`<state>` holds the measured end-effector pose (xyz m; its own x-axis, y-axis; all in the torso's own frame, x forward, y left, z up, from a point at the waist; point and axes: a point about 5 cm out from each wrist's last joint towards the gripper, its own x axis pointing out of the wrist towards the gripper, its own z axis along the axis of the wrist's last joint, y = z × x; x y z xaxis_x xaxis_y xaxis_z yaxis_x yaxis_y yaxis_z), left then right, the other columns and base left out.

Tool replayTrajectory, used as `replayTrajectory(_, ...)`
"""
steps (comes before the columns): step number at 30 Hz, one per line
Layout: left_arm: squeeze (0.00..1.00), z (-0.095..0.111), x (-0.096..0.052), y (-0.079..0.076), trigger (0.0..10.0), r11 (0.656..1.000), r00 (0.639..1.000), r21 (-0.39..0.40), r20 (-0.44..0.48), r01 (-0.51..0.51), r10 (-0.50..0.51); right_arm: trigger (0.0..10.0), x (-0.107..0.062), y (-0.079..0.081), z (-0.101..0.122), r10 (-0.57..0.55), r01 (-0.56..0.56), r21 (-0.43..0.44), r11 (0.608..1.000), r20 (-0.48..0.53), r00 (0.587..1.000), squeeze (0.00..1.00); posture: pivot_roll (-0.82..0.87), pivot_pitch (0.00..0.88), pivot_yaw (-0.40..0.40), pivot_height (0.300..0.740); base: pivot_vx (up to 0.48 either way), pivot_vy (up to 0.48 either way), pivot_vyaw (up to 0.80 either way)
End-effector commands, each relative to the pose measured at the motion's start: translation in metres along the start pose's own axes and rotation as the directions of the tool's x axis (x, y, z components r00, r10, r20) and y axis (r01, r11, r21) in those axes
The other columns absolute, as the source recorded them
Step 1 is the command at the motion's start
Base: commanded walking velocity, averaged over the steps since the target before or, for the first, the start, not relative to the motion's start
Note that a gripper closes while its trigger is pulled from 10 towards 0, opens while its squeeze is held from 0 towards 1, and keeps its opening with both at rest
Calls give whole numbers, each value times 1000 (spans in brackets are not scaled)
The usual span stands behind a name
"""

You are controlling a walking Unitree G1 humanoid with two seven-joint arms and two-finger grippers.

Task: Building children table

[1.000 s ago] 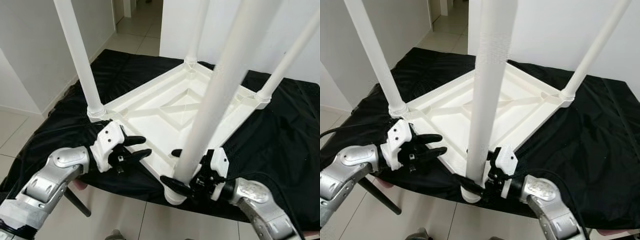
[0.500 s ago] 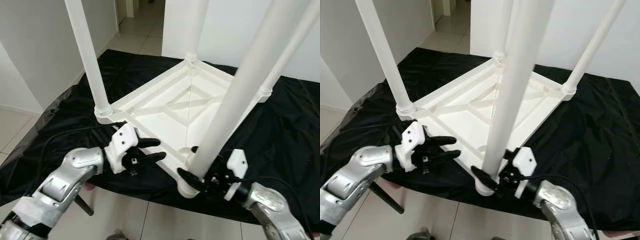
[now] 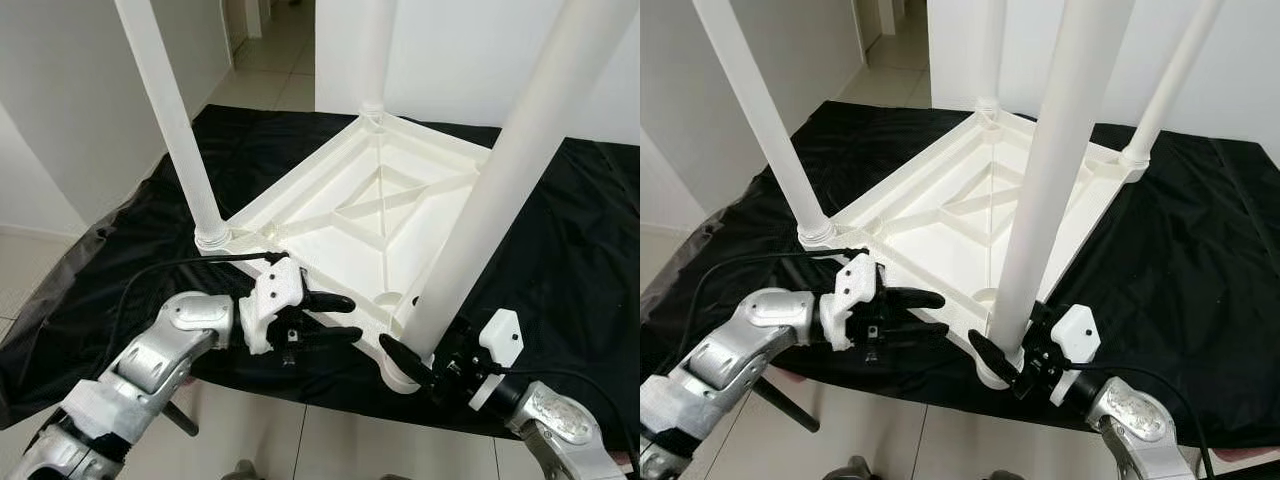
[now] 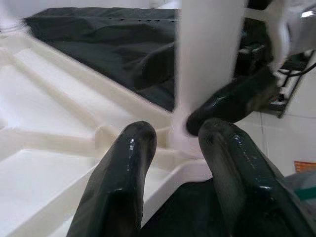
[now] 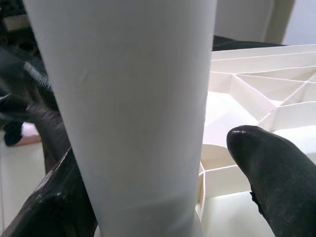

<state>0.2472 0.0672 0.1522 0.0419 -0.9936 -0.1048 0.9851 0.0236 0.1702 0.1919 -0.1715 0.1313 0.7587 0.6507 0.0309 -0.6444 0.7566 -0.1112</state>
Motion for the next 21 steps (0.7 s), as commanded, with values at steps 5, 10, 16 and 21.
replayTrajectory(5, 0, -3, 10, -5, 10000, 1000, 1000, 0, -12, 2, -2, 10000, -11, -18, 2, -180, 180, -33, 983, 3, 984, 0, -35, 3, 67, 740, 0, 0, 0)
replayTrajectory(10, 0, -4, 22, -7, 10000, 999, 998, 4, 15, -54, 54, 10000, -24, -20, -4, -246, 245, -32, 969, -23, 969, 0, -36, 0, 63, 740, 0, 0, 0)
replayTrajectory(16, 0, -5, 24, 4, 10000, 988, 988, 16, 7, -156, 156, 10000, -42, -32, -3, -347, 346, -46, 937, -26, 938, 0, -37, 0, 60, 740, 0, 0, 0)
replayTrajectory(21, 0, -1, 30, 8, 10000, 974, 973, 9, 42, -228, 228, 10000, -54, -38, -5, -391, 388, -57, 920, -41, 920, 0, -34, 0, 57, 740, 0, 0, 0)
